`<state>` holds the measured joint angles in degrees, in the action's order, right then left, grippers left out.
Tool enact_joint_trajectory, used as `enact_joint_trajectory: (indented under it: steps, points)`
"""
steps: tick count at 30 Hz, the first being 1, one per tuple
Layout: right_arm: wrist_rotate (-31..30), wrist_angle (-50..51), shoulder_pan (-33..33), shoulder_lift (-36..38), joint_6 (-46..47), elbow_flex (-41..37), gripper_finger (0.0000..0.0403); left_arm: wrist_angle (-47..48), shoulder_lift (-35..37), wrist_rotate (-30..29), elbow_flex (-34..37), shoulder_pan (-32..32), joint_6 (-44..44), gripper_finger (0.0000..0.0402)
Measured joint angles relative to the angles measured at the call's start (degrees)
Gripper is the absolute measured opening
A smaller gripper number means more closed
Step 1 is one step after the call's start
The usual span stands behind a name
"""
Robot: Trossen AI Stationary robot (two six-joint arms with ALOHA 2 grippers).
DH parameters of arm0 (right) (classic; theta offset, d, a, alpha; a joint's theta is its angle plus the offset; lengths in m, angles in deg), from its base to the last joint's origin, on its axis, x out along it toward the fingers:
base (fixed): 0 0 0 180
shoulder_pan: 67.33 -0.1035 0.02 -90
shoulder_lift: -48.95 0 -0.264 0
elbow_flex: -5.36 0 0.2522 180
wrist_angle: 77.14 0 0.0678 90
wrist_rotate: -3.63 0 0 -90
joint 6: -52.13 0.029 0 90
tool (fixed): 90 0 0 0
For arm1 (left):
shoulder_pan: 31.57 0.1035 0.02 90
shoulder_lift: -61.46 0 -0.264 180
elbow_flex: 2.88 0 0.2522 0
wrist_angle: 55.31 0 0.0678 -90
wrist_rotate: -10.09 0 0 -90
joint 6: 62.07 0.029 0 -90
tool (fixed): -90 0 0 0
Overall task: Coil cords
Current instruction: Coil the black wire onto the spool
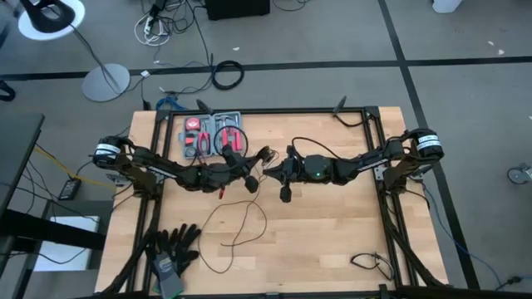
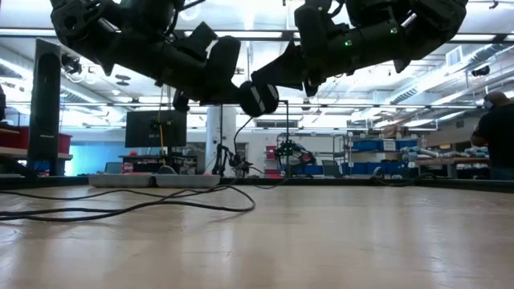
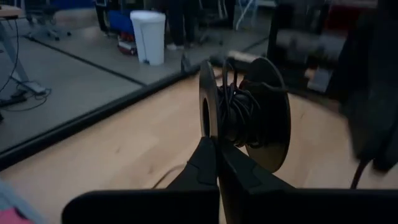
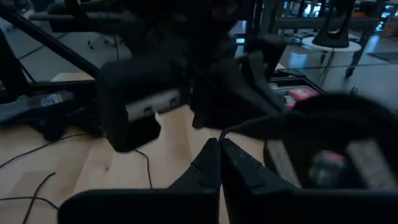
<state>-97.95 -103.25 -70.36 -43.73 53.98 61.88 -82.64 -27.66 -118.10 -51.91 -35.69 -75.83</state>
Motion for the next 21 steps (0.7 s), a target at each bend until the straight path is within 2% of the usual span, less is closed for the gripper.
enact_joint_trajectory:
  steps: [10,14,21]
  points:
    - [-0.24,2.38,0.00,-0.04,0.05,0.00,0.0004,-7.55,0.00,0.64,0.00,0.00,0.01,0.0000]
    - [-3.87,4.77,-0.01,-0.04,0.14,0.00,0.0004,-9.23,0.00,3.34,0.00,0.00,0.15,0.0000]
    - [-7.81,12.30,0.00,-0.04,0.17,0.02,0.0007,-9.00,0.00,3.91,0.02,0.00,0.19,0.0000]
